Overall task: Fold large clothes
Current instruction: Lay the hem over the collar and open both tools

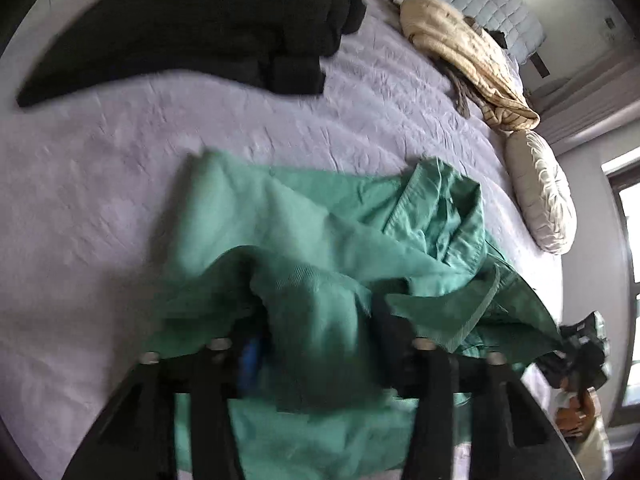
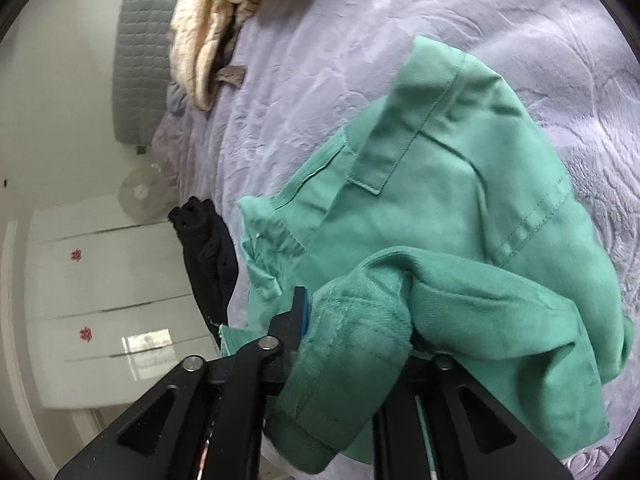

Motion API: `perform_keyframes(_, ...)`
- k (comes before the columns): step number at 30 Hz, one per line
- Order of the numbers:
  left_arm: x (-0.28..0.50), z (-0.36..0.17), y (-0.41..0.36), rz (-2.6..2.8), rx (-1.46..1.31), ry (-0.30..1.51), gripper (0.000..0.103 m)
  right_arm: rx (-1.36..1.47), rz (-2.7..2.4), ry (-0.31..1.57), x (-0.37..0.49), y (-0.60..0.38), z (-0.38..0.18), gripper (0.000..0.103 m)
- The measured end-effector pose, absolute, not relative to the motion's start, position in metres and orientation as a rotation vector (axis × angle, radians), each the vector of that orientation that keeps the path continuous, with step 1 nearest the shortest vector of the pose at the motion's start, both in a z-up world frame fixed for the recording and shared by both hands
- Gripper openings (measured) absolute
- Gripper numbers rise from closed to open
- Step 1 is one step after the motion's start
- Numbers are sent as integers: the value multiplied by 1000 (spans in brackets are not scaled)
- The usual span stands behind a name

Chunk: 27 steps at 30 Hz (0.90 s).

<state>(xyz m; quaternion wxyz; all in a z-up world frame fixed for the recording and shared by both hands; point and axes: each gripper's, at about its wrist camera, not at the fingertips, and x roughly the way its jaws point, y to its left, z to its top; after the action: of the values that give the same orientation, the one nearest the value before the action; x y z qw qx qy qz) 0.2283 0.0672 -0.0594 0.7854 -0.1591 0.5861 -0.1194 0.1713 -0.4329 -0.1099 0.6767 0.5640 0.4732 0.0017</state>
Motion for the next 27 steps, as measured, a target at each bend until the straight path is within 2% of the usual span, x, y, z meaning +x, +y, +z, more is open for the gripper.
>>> perform_keyframes(1, 226, -50, 69, -244, -307, 1231, 70, 1258, 8, 1047, 172, -434, -105, 49)
perform_keyframes(2, 224, -41, 70, -234, -280, 1199, 82, 1230, 10, 1021, 171, -438, -97, 72)
perform_keyframes(3, 222, -33, 73, -224, -252, 1167, 83, 1201, 13, 1000, 172, -440, -88, 77)
perform_keyframes(6, 222, -22, 74, -184, -155, 1125, 83, 1077, -8, 990, 177, -449, -64, 77)
perform_keyframes(9, 225, -35, 75, -149, -82, 1144, 83, 912, -89, 1047, 179, -449, -54, 77)
perform_keyframes(16, 242, -86, 59, -97, 39, 1217, 83, 671, -187, 1196, 188, -443, -86, 77)
perform_keyframes(19, 260, -112, 61, -65, 10, 1274, 83, 617, -207, 1227, 195, -443, -104, 77)
perform_keyframes(20, 265, -120, 64, -49, -10, 1292, 81, 604, -215, 1236, 198, -442, -109, 73)
perform_keyframes(21, 266, -123, 64, -51, -25, 1295, 53, 597, -208, 1244, 199, -440, -112, 65)
perform_keyframes(22, 266, -125, 65, -57, -36, 1293, 34, 590, -185, 1255, 202, -436, -113, 27)
perform_keyframes(23, 266, -124, 66, -40, -27, 1296, 12, 578, -174, 1255, 202, -432, -111, 5)
perform_keyframes(27, 257, -109, 89, -47, -109, 1221, 11, 392, -101, 1129, 204, -411, -70, 5)
